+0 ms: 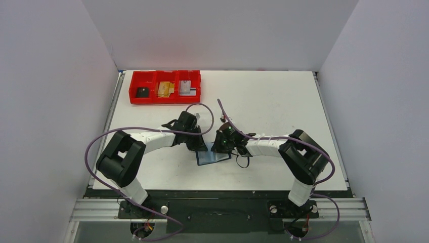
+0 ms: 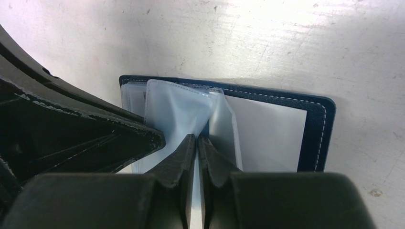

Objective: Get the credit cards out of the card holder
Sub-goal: Remove the credit card from the card holder.

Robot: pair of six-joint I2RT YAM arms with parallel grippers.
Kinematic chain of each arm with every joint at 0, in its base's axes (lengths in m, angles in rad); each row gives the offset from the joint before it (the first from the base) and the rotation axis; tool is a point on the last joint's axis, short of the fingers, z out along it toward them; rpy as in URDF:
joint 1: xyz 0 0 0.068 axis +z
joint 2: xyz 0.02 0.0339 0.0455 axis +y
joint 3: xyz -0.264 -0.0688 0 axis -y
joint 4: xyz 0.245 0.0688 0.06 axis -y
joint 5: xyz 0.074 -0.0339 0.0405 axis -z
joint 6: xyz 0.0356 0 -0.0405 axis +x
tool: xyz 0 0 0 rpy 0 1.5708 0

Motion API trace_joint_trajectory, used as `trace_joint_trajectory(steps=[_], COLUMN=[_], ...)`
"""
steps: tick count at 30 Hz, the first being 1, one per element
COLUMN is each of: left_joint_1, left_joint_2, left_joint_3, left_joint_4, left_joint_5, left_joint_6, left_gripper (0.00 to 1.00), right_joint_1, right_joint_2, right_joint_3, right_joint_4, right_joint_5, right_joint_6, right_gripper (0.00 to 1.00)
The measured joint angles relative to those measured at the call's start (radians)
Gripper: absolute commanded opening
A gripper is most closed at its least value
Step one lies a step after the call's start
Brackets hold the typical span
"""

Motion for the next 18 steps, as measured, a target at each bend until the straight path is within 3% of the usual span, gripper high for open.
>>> trace_joint_trajectory(steps=[6, 18], left_joint_1=[-0.002, -0.002], left_joint_2=[0.0, -0.003], left_joint_3=[0.0, 0.008], left_joint_4=[-0.007, -0.027], left_joint_5=[-0.014, -0.029], left_joint_6=[0.0, 0.006], left_gripper=[0.0, 0.0], right_joint_1=[-0.007, -0.007], right_joint_2=[-0.038, -0.193], right_joint_3=[0.004, 0.06], right_joint_4=[-0.081, -0.31], right_joint_5=[-0.002, 0.075], right_joint_6=[-0.007, -0.084], right_gripper=[0.33, 0.35])
